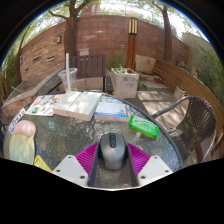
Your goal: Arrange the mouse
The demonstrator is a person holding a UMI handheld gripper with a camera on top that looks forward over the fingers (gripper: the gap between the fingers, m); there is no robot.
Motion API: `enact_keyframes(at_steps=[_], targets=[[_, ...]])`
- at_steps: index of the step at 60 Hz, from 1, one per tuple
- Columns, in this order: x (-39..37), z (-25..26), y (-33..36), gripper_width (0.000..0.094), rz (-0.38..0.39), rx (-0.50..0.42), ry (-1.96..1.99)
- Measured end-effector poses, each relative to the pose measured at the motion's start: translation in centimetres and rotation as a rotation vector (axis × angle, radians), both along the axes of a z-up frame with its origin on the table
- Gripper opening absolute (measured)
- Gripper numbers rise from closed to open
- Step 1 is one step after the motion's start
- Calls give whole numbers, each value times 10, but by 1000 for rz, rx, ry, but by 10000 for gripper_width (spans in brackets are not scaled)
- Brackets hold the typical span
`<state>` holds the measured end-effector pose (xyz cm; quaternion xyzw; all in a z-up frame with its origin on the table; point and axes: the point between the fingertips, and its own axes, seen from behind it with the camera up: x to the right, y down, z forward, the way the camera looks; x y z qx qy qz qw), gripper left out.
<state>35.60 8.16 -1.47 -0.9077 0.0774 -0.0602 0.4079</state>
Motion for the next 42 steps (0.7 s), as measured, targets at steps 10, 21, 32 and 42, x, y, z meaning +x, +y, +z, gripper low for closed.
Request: enact_keyframes(at_steps=[10, 21, 32, 42], targets=[[4, 7, -3, 387, -17, 10, -27], [-5, 106, -4, 373, -111, 163, -41], [-130, 228, 9, 372, -26, 378, 19], [-275, 141, 6, 377, 108, 224, 104]])
